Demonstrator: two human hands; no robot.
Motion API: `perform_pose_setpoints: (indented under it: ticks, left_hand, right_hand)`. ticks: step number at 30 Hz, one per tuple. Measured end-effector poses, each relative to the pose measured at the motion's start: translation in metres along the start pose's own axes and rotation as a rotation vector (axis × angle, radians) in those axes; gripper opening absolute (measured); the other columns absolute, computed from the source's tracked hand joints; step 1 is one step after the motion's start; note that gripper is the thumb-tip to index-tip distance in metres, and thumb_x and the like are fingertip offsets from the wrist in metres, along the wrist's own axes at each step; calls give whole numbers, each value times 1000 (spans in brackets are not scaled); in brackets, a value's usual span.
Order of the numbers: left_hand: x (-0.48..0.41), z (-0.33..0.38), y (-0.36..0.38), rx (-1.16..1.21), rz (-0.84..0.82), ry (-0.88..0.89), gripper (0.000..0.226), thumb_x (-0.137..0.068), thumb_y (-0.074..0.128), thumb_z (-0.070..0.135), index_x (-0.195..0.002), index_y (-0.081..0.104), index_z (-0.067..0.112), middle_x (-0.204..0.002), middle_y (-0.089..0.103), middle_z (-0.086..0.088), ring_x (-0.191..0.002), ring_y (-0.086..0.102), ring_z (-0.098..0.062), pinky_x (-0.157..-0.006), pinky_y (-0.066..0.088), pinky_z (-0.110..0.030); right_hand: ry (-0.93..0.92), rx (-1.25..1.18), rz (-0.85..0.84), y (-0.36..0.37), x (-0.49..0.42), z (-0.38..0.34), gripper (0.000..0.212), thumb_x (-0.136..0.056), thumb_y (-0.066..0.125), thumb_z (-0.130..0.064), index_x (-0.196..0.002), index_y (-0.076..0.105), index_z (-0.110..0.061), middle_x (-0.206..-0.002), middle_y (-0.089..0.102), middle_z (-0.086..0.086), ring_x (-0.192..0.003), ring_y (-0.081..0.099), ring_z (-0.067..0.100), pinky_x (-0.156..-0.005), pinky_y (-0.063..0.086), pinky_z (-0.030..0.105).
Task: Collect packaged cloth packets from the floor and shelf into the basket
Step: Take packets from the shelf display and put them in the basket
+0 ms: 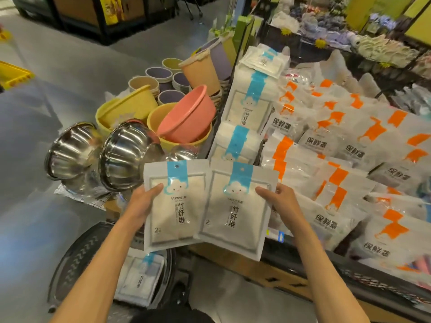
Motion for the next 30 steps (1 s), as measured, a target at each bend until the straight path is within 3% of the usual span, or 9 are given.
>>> perform_pose_setpoints:
  ticks: [6,10,15,19,22,26,30]
  left_hand:
    - [-27,11,-5,51,119,-1,20,-96,66,15,-116,67,13,-100,77,-8,-96,73,-28,-86,57,-47]
    - [-37,23,-11,39,153,-1,14,-96,66,17,-110,68,15,-96,78,-7,-93,74,-28,-79,58,-46]
    - [-48,35,-9,60,186,24,10,-97,65,16,-106,68,16,-92,78,-5,-86,75,-24,-70,58,-40]
    - [-57,38,-4,70,177,32,10,-96,66,16,-106,68,17,-97,78,-8,-94,74,-28,-84,58,-48]
    - [-64,38,-5,105,173,47,14,-98,62,17,-110,69,16,-101,78,-9,-98,73,-29,-92,55,-50]
    - [-70,35,-7,138,178,49,14,-100,60,16,-112,68,15,-102,77,-9,-97,73,-29,-89,56,-48]
    - [-76,33,-11,164,191,26,16,-99,60,16,-113,67,14,-103,77,-11,-98,73,-30,-88,56,-49]
  right_hand:
    - [-43,-14,-11,-20,-53,-22,20,-86,76,-14,-106,72,-12,-93,77,6,-81,74,21,-73,59,35]
    - [-66,2,26,-23,-85,-32,19,-85,77,-14,-102,73,-8,-90,75,18,-77,67,26,-70,52,38]
    - [-105,73,111,-4,-121,-35,15,-85,77,-13,-99,72,-8,-78,71,2,-68,63,20,-60,50,30]
    - [-120,147,150,21,-145,-30,14,-84,77,-16,-94,69,-16,-89,71,3,-80,66,21,-76,54,38]
    - [-138,223,140,39,-160,-25,19,-85,76,-18,-102,70,-12,-95,69,3,-88,65,22,-80,55,39]
    - [-108,276,116,59,-178,-16,21,-88,74,-21,-105,66,-12,-98,64,1,-92,62,21,-82,53,37]
    - [-32,283,142,73,-193,0,17,-88,74,-27,-96,62,-18,-103,71,5,-96,66,24,-88,56,48]
Point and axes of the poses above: each hand's wrist, its own x-axis away from the middle knuckle, its own y-axis out of the palm, z = x × y, the point moved 4 cm from there along -x, towards the middle knuckle
